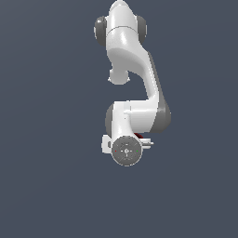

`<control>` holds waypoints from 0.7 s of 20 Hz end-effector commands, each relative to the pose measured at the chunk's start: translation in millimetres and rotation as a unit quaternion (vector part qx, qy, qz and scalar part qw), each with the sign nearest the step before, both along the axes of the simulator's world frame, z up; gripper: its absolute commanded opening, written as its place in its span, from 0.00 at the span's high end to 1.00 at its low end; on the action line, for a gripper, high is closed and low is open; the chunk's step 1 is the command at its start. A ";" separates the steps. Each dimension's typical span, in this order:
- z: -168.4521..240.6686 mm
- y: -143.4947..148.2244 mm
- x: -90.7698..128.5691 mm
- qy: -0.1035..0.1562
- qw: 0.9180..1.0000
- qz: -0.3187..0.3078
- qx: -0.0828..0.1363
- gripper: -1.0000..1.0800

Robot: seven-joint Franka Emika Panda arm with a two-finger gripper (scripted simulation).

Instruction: Pick up the object and move it to a goal position.

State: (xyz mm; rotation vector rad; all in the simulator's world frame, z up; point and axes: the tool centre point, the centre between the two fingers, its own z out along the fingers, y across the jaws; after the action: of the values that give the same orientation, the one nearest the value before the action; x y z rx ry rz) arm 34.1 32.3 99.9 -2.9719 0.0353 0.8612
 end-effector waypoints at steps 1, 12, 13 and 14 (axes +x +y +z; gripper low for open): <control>-1.0 0.6 -0.5 0.006 1.000 0.000 0.000 0.00; -5.2 1.1 -3.6 0.008 1.000 0.000 0.001 0.00; -6.8 1.2 -4.6 0.008 1.000 0.000 0.001 0.00; -8.4 1.3 -5.8 0.008 1.000 0.000 0.001 0.00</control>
State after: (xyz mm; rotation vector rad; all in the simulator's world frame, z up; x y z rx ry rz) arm 30.0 33.4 93.8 -2.9639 0.0361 0.8845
